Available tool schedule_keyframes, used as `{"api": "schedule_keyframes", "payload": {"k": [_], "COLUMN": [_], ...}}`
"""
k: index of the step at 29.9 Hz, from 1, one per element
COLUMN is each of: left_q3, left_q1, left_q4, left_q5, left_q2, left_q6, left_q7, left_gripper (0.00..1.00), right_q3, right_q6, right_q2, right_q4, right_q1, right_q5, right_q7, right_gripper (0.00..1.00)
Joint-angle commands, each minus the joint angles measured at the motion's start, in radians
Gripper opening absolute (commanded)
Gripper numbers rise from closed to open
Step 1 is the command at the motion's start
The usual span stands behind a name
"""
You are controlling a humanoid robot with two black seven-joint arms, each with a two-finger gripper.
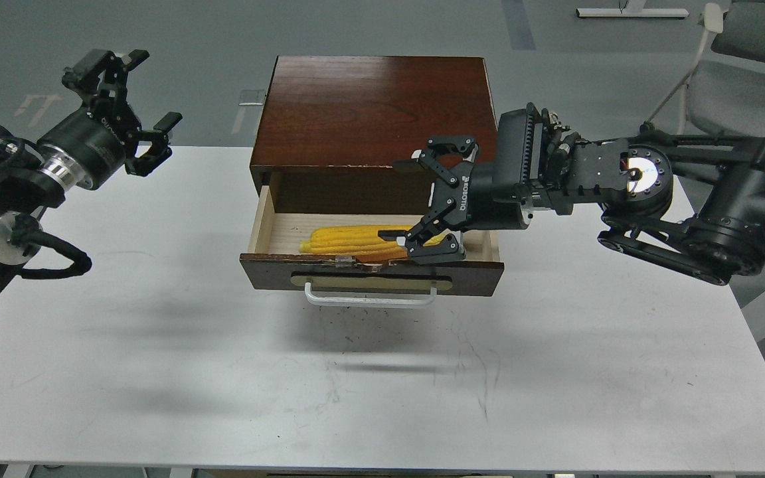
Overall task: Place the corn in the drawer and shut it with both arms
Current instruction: 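Raise the right gripper away from the drawer and withdraw it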
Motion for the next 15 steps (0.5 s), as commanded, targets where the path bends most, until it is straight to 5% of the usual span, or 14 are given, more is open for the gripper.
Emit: {"api": "schedule_keyframes", "payload": {"k": [1, 5, 15], "left_q3": [-0.006, -0.007, -0.001], "left_q1": [-0.003, -0.015, -0.055], "left_q4": [0.017, 0.033, 0.037], "left_q5": [0.000, 0.010, 0.219], "left_q2": [0.003, 0.006, 0.035], "left_q6": [0.010, 0.010, 0.019], "left_q7": [-0.002, -0.001, -0.007], "left_gripper": [0.98, 0.98, 0.98], "right_q3": [0.088, 0.120, 0.158], "right_q6": [0.014, 0.118, 0.600], "right_q2": [0.005, -0.008, -0.244], "right_q4": [0.031, 0.006, -0.164], "right_q1": [0.031, 0.112, 0.142], "right_q5": [0.271, 0.651, 1.496], "right_q7": [-0.046, -0.139, -0.156], "right_gripper": [0.99, 0.98, 1.00]}}
